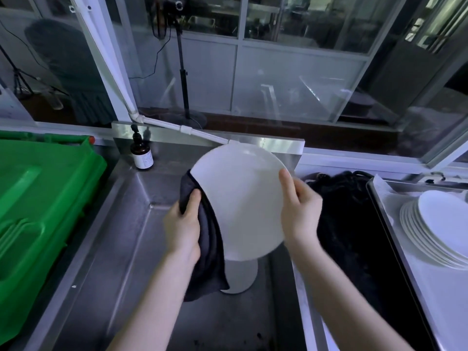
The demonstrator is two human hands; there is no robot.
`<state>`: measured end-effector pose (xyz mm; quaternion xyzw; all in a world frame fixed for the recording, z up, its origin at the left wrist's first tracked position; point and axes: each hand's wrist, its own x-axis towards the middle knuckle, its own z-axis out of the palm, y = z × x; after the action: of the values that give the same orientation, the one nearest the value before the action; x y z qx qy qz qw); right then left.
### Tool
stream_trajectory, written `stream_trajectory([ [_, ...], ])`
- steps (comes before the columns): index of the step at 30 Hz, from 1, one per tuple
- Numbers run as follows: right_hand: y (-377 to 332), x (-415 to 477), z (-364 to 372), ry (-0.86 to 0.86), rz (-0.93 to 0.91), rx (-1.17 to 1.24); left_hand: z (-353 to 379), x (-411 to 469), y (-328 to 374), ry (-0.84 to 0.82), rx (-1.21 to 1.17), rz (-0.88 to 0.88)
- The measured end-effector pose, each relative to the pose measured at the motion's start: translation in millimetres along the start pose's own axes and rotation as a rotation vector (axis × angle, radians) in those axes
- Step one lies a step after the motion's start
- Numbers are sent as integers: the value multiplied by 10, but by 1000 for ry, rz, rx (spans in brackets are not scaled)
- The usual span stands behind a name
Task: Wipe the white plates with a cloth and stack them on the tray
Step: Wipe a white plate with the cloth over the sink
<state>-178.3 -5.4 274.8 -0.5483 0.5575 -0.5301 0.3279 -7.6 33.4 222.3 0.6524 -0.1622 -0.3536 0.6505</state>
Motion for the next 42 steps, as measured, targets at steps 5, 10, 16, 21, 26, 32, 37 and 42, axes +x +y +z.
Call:
stream_trajectory([
  [5,348,-144,-4,-97,249,42,-106,68,-98,-66,4,-64],
  [10,18,302,-234,-464,-50,-185,-155,133,75,-239,289,268],
  [16,-220,355,-122,-600,-387,-454,6,138,256,-492,439,485],
  [21,-96,127,-39,-49,47,49,43,75,157,-67,39,144],
  [26,131,-135,157,17,292,199,37,14,5,82,-68,-64],
  [32,-140,391,-197,-492,-135,-232,-173,125,136,-204,247,262],
  [37,-240,367,-58,-733,-450,-597,-54,88,230,-443,504,539],
  [42,-130,256,-101,-286,-62,-155,-88,89,257,-232,131,226],
])
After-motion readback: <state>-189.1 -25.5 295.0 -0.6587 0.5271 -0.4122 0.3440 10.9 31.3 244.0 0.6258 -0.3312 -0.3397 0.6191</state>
